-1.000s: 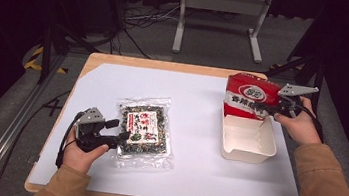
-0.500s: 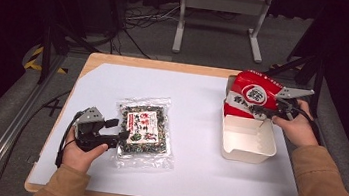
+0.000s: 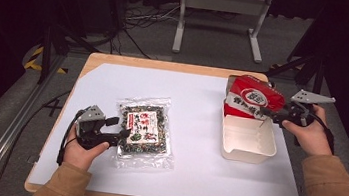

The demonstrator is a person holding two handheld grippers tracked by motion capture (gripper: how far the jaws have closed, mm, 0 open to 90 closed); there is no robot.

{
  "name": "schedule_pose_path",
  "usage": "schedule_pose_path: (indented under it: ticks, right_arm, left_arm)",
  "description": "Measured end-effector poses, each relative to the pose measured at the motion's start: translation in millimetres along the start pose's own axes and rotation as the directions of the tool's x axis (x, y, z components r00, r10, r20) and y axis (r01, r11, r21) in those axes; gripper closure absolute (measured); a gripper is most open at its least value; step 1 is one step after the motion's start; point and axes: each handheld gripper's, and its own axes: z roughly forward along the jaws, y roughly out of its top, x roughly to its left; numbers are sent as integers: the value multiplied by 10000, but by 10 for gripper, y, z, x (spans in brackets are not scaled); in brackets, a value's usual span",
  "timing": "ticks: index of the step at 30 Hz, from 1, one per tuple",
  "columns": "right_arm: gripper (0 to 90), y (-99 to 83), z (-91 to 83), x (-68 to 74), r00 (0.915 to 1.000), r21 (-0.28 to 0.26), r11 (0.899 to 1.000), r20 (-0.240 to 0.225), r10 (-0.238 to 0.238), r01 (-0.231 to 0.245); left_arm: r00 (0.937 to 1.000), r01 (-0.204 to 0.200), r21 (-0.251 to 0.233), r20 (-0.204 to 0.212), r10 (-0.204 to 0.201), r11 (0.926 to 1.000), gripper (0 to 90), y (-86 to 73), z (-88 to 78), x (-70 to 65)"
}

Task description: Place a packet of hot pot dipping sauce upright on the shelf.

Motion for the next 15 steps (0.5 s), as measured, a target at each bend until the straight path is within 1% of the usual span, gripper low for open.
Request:
schedule_pose_path:
  ticks: [1,2,4,5,6,8,9,10,11,12,13,15]
  right_arm:
    - [475,-2,-33,10,9999,26,10000,93,44,-44]
    - [475,-2,-92,25,9997,5,9999,200,162,-162]
    - [472,-3,-179,48,9990,-66,9993,243,370,-369]
    - [468,-3,-219,67,9989,-32,9993,294,365,-364]
    - [464,-2,-256,93,9988,21,9994,348,357,-358]
    - [450,3,-333,159,9986,139,9995,462,262,-269]
    - [446,7,-373,196,9984,161,9996,509,226,-235]
    - [447,12,-424,243,9982,211,9996,574,169,-182]
    - [447,14,-464,285,9980,266,9995,620,134,-151]
    - [466,13,-513,330,9977,365,9992,667,121,-146]
    - [467,11,-549,362,9979,402,9989,616,207,-232]
    - [466,9,-610,430,9980,449,9988,605,154,-181]
  left_arm:
    - [9999,-39,38,-163,39,10000,314,-1,8,5]
    - [9994,-189,50,-285,190,9998,309,2,18,21]
    - [9997,-125,221,-193,129,9997,280,8,36,43]
    - [9997,-152,318,-196,158,9994,259,14,44,58]
    - [9992,-262,478,-278,276,9985,250,24,51,72]
    - [9985,-385,653,-373,410,9971,240,43,48,84]
    - [9980,-378,606,-474,407,9974,233,52,46,93]
    - [9979,-408,566,-473,435,9976,220,60,38,102]
    - [9980,-266,603,-563,300,9978,220,67,24,103]
    - [9976,-244,721,-623,289,9971,258,72,11,106]
    - [9976,-296,748,-596,341,9968,297,76,5,109]
    - [9979,-317,871,-537,365,9957,288,88,4,110]
